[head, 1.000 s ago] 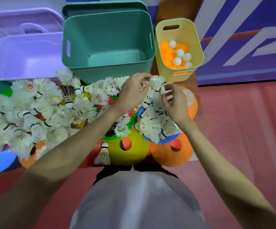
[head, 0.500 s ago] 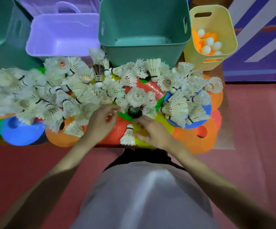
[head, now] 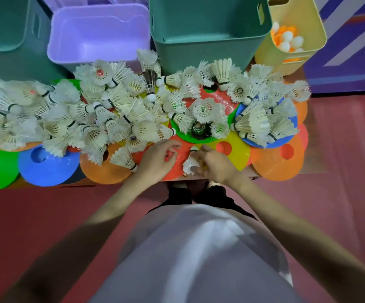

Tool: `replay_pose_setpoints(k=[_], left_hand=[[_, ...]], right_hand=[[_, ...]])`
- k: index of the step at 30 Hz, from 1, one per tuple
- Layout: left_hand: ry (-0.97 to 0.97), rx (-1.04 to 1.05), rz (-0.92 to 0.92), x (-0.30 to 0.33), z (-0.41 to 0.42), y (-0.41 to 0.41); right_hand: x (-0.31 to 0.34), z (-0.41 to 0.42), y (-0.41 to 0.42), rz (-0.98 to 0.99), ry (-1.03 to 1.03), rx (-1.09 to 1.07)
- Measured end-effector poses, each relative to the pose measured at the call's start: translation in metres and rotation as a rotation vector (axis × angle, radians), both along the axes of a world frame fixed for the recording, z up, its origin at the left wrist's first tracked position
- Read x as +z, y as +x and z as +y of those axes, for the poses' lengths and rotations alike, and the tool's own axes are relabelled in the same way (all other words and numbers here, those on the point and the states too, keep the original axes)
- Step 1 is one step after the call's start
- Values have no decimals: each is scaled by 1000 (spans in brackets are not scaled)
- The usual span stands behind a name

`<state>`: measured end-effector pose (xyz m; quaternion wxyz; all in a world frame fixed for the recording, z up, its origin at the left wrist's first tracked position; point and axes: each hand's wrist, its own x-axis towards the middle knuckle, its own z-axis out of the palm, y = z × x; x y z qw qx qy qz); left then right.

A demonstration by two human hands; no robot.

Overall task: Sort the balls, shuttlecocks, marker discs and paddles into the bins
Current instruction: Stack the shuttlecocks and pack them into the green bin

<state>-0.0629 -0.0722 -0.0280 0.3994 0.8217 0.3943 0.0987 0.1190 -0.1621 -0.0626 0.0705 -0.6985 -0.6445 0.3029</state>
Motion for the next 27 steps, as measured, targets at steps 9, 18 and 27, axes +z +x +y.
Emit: replay_pose_setpoints(k=[9,18,27], left_hand=[[-253,-27,-48,16,15,8],[27,77,-203,17,14,23],[-10,205,-204,19,20,22]], right_hand=[[41,11,-2,349,370,-604],[65,27,10,586,395,-570],[32,80,68,-85,235,-463]])
